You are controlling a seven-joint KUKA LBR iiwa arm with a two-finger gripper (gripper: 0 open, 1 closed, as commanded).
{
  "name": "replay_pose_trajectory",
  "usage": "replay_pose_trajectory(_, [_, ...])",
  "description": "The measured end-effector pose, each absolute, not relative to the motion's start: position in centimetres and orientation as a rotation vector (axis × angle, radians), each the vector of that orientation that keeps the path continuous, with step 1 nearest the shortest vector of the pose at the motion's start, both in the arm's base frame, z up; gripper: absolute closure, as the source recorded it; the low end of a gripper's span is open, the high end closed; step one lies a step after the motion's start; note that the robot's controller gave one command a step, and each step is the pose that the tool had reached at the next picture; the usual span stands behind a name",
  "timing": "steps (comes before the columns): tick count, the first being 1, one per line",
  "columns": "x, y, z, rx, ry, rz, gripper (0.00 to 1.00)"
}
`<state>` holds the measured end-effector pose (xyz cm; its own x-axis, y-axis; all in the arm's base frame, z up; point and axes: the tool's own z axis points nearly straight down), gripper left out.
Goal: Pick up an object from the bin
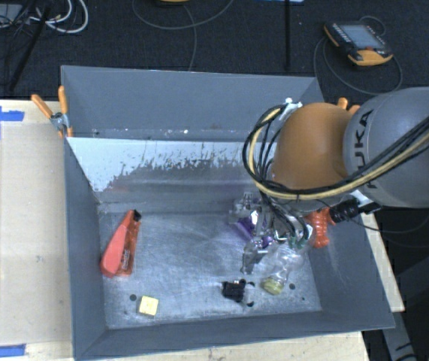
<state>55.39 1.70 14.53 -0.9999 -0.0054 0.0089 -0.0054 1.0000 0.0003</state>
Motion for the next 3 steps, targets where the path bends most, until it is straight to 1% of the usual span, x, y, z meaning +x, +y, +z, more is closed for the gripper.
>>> replay_pose_trajectory(1, [55.6, 1.7, 14.9, 0.008, -3.140, -0.001, 0.00])
replay_pose_trajectory(2, [58.4, 0.2, 8.4, 0.131, -3.137, -0.001, 1.00])
replay_pose_trajectory(3, [58.4, 0.2, 8.4, 0.130, -3.137, -0.001, 0.00])
